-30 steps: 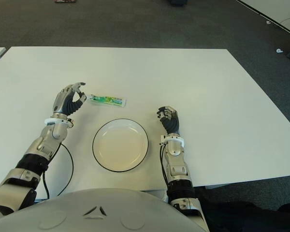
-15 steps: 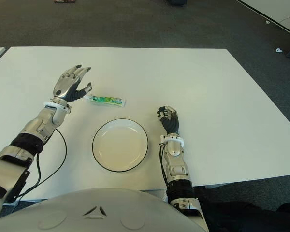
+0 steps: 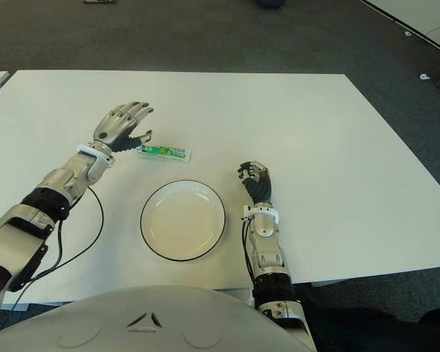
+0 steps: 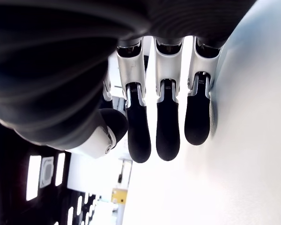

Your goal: Put the toothpaste on the table into the plate.

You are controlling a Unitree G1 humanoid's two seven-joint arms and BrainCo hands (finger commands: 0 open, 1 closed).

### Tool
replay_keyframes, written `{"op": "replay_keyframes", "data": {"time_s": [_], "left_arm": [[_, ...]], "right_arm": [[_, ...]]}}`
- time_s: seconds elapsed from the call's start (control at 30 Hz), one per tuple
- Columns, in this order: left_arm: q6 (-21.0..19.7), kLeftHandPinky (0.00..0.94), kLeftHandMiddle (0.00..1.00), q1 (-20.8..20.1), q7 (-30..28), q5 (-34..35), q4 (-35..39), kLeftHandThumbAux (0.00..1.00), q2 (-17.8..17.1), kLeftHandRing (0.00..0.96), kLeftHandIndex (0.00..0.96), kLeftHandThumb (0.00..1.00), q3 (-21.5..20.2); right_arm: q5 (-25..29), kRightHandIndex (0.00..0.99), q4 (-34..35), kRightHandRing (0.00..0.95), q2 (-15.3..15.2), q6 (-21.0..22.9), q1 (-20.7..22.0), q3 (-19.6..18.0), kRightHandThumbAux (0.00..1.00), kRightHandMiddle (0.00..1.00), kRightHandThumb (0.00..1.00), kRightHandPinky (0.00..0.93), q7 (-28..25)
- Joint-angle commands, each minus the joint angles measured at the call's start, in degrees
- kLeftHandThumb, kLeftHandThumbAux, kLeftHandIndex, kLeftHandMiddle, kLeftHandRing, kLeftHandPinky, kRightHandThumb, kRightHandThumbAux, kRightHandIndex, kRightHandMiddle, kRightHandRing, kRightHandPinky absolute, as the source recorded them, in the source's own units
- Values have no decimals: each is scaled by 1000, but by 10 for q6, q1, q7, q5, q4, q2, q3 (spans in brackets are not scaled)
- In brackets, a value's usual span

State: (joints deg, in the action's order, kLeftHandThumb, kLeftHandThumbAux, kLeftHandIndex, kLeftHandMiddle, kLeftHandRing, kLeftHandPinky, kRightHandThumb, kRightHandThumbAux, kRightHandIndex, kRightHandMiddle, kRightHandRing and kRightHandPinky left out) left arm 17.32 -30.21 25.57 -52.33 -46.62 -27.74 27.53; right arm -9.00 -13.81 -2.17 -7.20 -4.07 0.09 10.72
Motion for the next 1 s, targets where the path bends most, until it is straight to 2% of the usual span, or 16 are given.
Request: {"op": "replay_keyframes", "data": {"time_s": [0.03, 0.3, 0.57, 0.8, 1.0], "left_arm": [[-2, 0, 0, -26, -12, -26, -48, 197, 0, 0, 0, 519, 38], [8, 0, 0, -59, -9, -56, -102, 211, 4, 0, 0, 526, 94], [47, 0, 0, -77, -16, -77, -117, 226, -4, 0, 0, 517, 143], [78, 0, 0, -94, -42, -97, -129, 246, -9, 0, 0, 508, 184], [82, 0, 0, -108, -65, -108, -161, 264, 4, 0, 0, 491, 213]], "right_arm": [[-4, 428, -4, 507, 1, 3, -5, 1, 729, 512, 709, 517, 2], [-4, 428, -5, 514, 0, 2, -5, 0, 729, 515, 710, 523, 4], [-4, 428, 2, 527, 0, 6, -9, 1, 729, 529, 709, 533, 4], [-3, 429, 2, 528, 0, 5, -9, 1, 729, 528, 709, 534, 3], [-3, 429, 1, 523, -1, 2, -10, 0, 729, 523, 709, 527, 3]]}}
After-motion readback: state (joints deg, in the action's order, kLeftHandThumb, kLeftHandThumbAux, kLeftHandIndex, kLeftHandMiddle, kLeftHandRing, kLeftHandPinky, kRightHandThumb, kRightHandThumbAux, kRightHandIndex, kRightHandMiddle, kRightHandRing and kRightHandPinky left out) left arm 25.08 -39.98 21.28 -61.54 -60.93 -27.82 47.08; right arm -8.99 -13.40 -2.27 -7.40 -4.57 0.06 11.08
